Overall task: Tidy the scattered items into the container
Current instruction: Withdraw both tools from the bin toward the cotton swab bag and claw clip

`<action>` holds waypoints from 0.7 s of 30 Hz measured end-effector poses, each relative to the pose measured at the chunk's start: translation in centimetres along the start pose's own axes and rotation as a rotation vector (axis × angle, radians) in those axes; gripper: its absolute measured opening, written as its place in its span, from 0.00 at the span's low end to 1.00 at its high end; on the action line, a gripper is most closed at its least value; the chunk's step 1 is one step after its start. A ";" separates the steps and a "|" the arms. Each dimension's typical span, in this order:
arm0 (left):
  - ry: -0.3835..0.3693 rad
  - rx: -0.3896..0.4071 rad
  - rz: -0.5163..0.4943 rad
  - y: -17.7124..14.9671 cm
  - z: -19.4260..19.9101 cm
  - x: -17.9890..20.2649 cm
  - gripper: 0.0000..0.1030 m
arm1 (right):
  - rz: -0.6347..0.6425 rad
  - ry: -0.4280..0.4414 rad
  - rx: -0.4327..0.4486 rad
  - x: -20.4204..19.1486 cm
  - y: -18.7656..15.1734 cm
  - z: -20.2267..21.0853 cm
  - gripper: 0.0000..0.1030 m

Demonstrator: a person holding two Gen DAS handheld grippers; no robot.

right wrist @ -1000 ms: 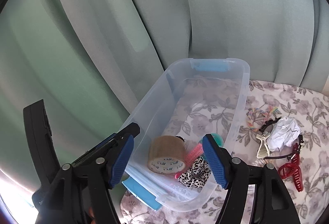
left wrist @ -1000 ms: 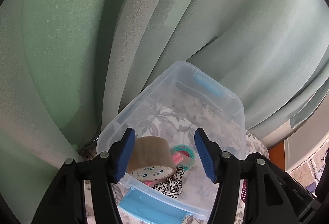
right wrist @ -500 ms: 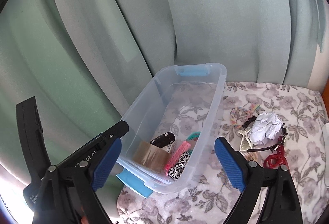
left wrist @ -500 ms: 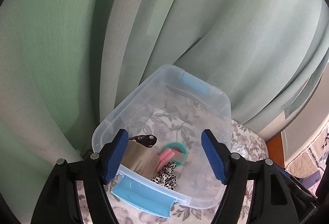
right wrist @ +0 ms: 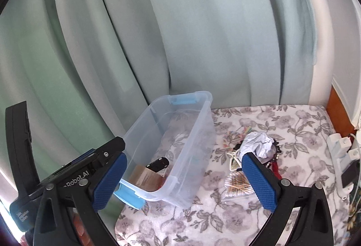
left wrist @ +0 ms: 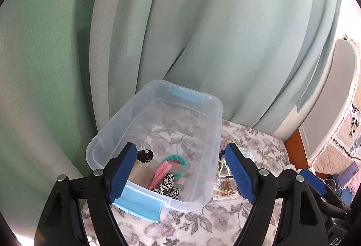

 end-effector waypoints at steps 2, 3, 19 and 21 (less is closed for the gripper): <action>-0.002 0.006 -0.027 -0.3 0.2 1.2 0.80 | -0.014 -0.020 0.004 1.1 -0.2 0.8 1.00; -0.004 0.004 -0.037 -0.5 0.2 1.8 0.80 | -0.022 -0.021 0.009 1.6 -0.2 1.2 1.00; -0.031 -0.052 -0.147 -4.4 -0.6 8.1 0.86 | -0.143 -0.081 0.088 8.9 -2.7 4.7 1.00; -0.031 -0.061 -0.157 -4.9 -1.0 8.6 0.86 | -0.160 -0.079 0.087 9.6 -3.1 4.7 1.00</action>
Point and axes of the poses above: each gripper's, at about its wrist camera, not at the fingertips, and z roughly against the way its jaws point, x to its right, y to its top, the point moved 7 cm from there along -z, roughly the way its jaws point, and after that the axes turned 5 degrees about z, right-handed, at the moved point
